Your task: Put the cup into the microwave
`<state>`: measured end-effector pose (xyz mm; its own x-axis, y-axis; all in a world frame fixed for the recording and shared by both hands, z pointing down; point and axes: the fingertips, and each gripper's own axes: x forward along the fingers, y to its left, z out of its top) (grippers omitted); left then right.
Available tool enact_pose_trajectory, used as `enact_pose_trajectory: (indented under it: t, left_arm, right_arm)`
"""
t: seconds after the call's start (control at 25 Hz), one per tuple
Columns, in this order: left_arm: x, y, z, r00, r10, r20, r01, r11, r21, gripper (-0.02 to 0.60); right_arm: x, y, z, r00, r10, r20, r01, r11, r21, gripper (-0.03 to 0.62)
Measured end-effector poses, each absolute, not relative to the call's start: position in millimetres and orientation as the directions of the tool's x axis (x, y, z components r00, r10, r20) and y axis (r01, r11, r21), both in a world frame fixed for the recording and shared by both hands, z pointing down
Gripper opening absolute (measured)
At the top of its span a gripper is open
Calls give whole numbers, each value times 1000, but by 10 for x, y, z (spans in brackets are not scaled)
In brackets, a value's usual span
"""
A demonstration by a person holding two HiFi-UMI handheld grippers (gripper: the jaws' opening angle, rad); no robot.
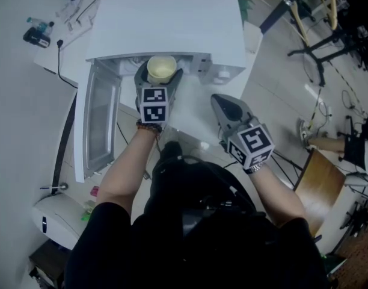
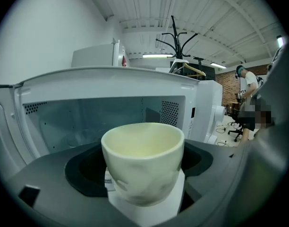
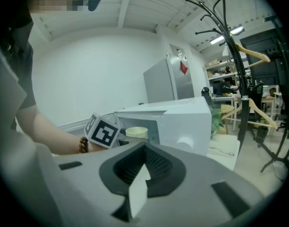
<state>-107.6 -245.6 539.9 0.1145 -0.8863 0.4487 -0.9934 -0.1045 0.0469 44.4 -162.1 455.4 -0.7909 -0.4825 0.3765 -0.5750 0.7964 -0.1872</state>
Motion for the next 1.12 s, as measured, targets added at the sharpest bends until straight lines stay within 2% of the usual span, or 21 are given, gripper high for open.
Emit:
enact_pose_trajectory:
  t: [1.12]
  left_arm:
    - [-1150,-3140,5777,155,-852,500,-988,-146,58,445]
  right_arm:
    - [424,-2012,4655,-754,-527,392,-634,741,-223,3]
